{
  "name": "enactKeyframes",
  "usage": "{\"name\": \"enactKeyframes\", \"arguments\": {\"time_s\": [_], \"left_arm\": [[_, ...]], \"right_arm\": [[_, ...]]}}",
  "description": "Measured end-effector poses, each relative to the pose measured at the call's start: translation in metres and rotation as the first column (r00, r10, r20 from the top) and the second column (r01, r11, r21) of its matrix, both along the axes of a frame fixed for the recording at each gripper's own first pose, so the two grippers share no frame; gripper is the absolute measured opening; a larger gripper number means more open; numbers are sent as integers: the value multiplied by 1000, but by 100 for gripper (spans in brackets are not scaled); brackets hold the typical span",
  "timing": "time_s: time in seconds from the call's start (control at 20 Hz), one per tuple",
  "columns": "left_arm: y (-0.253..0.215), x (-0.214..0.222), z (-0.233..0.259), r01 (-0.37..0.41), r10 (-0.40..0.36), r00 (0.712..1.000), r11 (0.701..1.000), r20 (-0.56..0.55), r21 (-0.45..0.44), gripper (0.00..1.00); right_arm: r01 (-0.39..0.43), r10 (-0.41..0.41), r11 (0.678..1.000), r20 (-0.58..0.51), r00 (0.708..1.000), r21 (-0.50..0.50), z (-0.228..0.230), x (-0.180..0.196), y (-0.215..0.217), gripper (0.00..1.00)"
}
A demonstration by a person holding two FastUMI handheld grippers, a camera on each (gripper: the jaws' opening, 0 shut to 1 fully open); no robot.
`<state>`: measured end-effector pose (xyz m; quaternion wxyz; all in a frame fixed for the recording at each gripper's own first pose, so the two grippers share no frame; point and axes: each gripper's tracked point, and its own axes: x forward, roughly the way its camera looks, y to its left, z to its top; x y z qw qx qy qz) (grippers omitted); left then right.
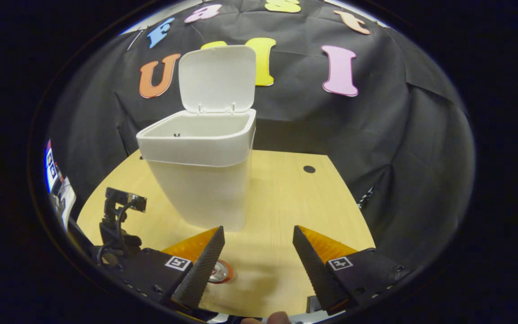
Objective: Press the lid of the desktop garbage bin to open it, pick up the crumpled paper on the desktop and throw it into the bin, then pick up the pop can on the desktop and drop it into the bin, and finally close the garbage bin lid.
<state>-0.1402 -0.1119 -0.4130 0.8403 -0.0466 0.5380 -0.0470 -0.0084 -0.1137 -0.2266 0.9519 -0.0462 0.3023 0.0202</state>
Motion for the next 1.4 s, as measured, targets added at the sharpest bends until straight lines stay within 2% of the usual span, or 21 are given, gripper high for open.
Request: {"name": "enactKeyframes", "arguments": {"time_s": [0.15, 0.45, 0.9, 1.05, 1.1, 1.15, 1.25, 1.4], "left_arm": [[4, 9, 2, -6, 6, 1000, 1000, 1, 15, 81], [6, 43, 20, -5, 4, 1000, 1000, 8, 25, 70], [3, 134, 69, -6, 2, 998, 998, 70, 54, 68], [1, 170, 90, 18, -25, 997, 996, 75, 84, 68], [2, 183, 95, 19, -27, 997, 995, 78, 95, 74], [4, 197, 105, 13, -21, 996, 995, 82, 98, 62], [5, 225, 122, 5, -13, 997, 995, 82, 95, 52], [4, 272, 149, 7, -14, 996, 996, 86, 87, 44]], "right_arm": [[-5, 6, 1000, -23, 1000, 7, -6, -9, 5, 94], [-31, 31, 999, -39, 999, 11, -8, -20, 16, 94], [-26, 27, 1000, -70, 997, 13, -17, -41, 16, 94], [-17, 18, 1000, -85, 996, 18, -23, -47, 14, 94], [-15, 16, 1000, -87, 996, 19, -24, -47, 14, 94], [-14, 15, 1000, -88, 996, 20, -24, -48, 14, 94], [-12, 14, 1000, -87, 996, 23, -25, -49, 15, 94], [-16, 19, 1000, -96, 995, 27, -30, -53, 18, 94]]}}
